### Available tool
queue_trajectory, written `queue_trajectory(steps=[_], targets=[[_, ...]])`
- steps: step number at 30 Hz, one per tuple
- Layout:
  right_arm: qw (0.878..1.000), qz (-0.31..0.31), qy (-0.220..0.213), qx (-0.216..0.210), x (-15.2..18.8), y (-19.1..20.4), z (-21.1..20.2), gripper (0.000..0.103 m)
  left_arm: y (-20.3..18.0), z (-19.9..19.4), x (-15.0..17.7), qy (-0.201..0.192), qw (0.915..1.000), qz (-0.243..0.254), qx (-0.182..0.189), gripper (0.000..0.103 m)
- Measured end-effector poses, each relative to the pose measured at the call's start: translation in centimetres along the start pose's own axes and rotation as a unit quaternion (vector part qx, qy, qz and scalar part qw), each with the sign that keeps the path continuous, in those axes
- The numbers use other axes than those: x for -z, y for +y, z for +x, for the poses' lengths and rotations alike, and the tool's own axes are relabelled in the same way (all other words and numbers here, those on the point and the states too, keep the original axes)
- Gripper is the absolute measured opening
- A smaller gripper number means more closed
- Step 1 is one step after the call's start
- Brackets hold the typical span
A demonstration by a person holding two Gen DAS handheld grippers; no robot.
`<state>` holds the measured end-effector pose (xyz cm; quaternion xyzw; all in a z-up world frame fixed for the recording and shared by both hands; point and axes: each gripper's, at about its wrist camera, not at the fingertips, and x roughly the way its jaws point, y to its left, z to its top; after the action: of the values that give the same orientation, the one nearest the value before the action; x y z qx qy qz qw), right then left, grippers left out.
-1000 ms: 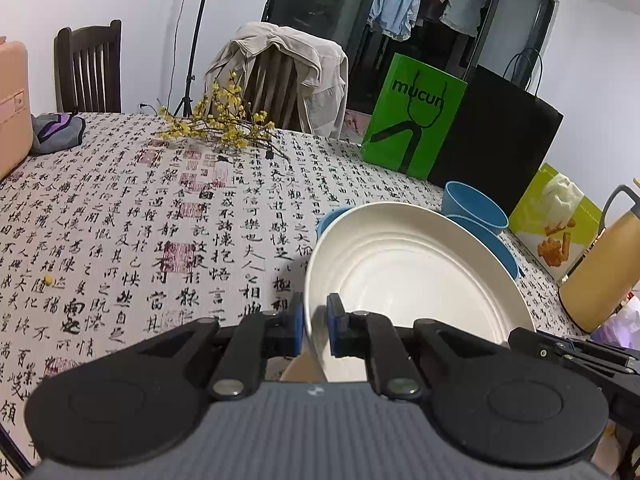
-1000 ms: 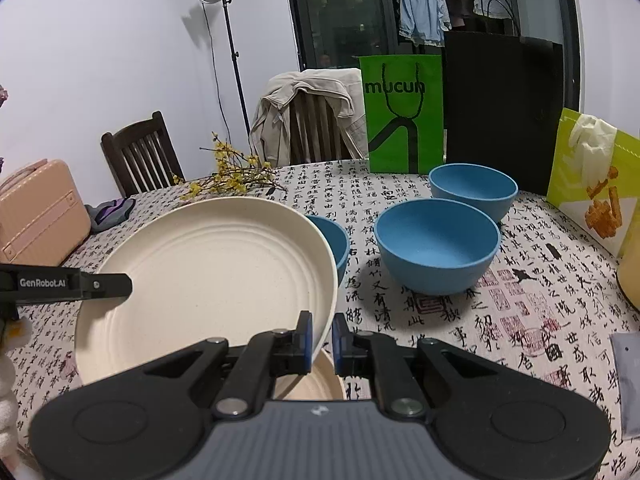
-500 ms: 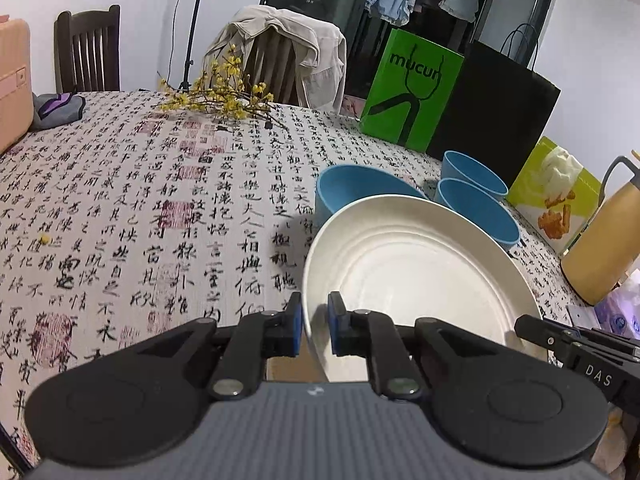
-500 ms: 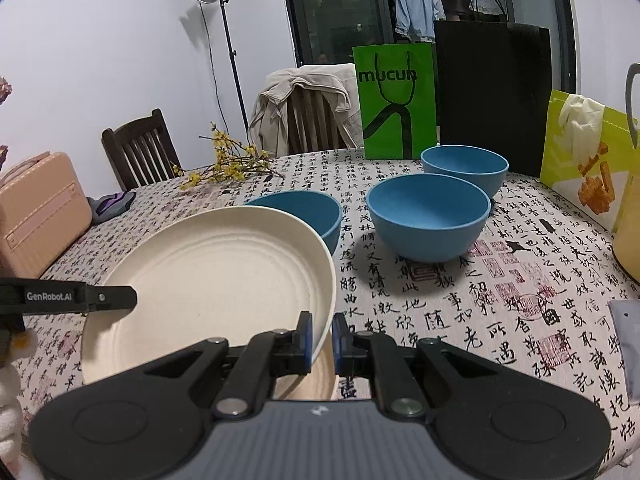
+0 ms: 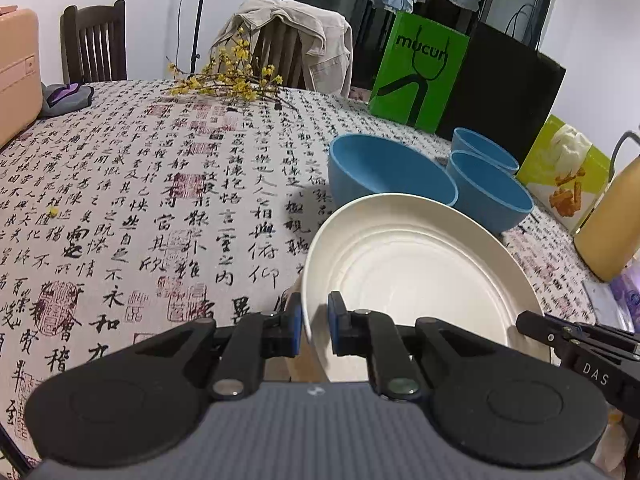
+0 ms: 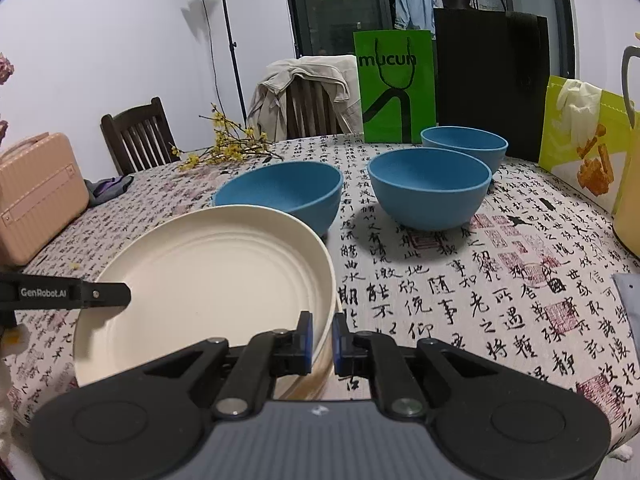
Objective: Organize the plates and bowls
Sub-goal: 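Lower the held cream plate onto the plate stack with both grippers, then open both grippers to release the plate on the stack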
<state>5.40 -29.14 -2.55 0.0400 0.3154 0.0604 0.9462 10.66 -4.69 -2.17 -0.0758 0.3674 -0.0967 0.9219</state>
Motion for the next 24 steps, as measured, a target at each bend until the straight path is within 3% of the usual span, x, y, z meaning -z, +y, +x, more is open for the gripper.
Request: queue_trajectory(steps=[12, 24], targets=[[0.993, -0.087, -0.04, 0.066, 2.0, 2.8, 0.3, 0.011, -0.9, 1.2, 1.5, -0.005, 0.9985, 0.032, -0.044, 0.013], [0.986, -0.126, -0.062, 0.092, 3.4, 3.5, 1.2, 0.011, -2.4, 1.8, 2.5, -0.034, 0.9931, 0.076, -0.083, 0.013]])
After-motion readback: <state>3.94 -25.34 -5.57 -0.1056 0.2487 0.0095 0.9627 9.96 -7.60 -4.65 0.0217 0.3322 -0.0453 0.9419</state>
